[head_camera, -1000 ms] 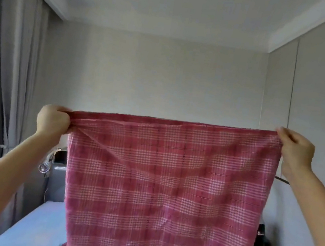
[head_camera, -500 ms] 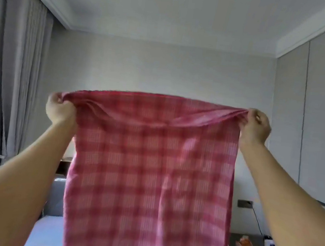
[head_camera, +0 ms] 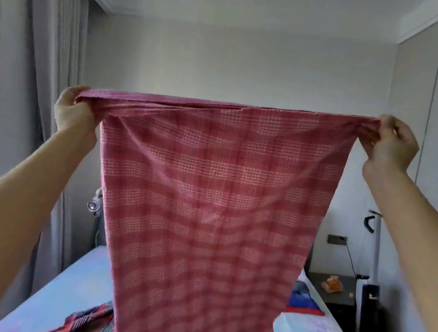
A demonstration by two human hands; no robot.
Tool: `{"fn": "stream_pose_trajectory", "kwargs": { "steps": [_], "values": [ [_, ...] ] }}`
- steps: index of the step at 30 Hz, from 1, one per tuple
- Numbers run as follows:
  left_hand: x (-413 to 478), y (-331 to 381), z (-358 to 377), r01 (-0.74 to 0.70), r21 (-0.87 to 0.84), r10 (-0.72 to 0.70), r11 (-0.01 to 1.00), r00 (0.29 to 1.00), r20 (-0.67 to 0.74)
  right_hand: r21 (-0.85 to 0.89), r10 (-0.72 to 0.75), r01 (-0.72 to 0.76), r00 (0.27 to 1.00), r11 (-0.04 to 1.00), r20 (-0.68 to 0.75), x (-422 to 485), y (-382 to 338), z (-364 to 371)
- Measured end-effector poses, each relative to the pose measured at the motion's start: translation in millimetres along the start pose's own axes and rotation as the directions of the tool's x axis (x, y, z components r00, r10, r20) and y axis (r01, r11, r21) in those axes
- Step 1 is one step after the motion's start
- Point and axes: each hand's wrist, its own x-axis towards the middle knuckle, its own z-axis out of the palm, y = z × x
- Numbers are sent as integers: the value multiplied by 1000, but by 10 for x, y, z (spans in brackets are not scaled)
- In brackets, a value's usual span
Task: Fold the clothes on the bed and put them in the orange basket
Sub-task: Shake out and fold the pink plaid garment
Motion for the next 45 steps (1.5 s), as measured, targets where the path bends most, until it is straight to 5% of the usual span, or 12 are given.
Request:
{"fn": "stream_pose_trajectory", "kwargs": {
  "steps": [4, 7, 11, 17, 21, 30, 32, 35, 39, 43, 45],
  "values": [
    [-390, 198, -576, -74, 449, 24, 891, 993, 117, -329, -30, 27, 1000, 944, -4, -327, -272, -369],
    [-682, 342, -1032, -119, 778, -76, 617, 975, 209, -561, -15, 2, 1000, 828, -18, -693, -304, -796],
    [-1247, 516, -1580, -151, 959, -280, 241, 935, 218, -625, 98, -104, 994, 774, -44, -1397, -424, -1354],
    [-1965, 912, -2125, -82, 968, -623, 238, 752, 217, -579, 195, -233, 972, 781, -128, -2216, -901, -1968],
    [-2423, 982, -2461, -57, 979, -720, 197, 669, 184, -623, 283, -285, 953, 729, -104, -2690, -1050, -2267],
    [-3841, 1013, -3599, 39, 995, -631, 89, 776, 26, -781, 521, -385, 849, 492, -91, -3574, -1335, -3279],
    [-4238, 1108, -3822, -42, 999, -601, 6, 798, 37, -794, 575, -392, 815, 465, -66, -3756, -1542, -3538],
    [-4896, 1298, -4118, -125, 984, -608, -126, 794, 23, -862, 676, -370, 735, 346, -44, -4036, -1837, -4042],
    [-5724, 1648, -4412, -410, 842, -807, -351, 588, -50, -977, 821, -130, 567, 167, 65, -4357, -2355, -4592],
    [-6133, 2051, -4540, -423, 786, -888, -450, 304, -344, -998, 987, 38, 152, -53, -47, -4426, -2697, -4860],
    [-6169, 2240, -4481, -341, 795, -860, -501, 301, -412, -994, 997, 79, 48, -70, -67, -4391, -2739, -4876]
  ]
}}
